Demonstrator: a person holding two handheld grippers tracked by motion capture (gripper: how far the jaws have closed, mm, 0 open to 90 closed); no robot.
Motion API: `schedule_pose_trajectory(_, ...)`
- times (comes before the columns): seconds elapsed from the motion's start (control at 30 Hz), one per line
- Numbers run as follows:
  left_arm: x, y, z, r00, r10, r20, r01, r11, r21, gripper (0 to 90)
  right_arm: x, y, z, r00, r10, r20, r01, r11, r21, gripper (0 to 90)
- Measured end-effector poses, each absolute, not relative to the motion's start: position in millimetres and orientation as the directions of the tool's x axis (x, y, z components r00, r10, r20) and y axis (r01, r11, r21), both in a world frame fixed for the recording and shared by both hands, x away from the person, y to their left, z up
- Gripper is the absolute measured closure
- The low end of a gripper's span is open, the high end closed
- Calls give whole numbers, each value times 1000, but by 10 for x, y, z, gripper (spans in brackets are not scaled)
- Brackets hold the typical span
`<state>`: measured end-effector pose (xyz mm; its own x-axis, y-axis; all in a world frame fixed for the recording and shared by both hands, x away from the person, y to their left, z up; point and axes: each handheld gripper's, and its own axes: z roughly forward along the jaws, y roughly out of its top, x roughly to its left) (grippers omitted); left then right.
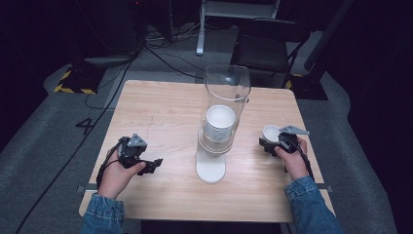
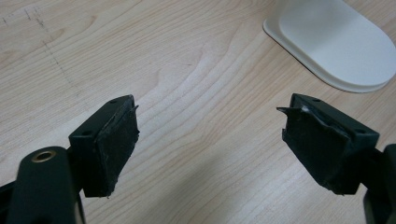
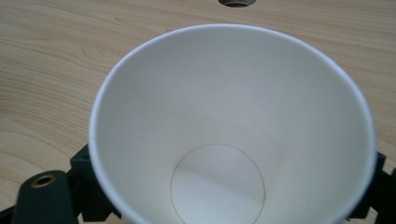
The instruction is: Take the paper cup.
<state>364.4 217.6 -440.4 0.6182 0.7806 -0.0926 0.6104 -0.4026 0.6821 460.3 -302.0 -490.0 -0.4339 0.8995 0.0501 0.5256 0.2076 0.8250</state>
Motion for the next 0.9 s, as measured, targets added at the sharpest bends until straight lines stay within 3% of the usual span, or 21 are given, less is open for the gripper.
schedule_pose_trajectory(0.53,3667,2174,-4387,625,775,-95,604,-403,687,180,4368,-3093,-4724,-431,902,31,521,221,824,160)
schedule_pose_trajectory(0.9,3602,2203,-4349,634,768,-92,594,-407,693,180,4027,-3240,-4492,-503,864,15,453,249,856,161)
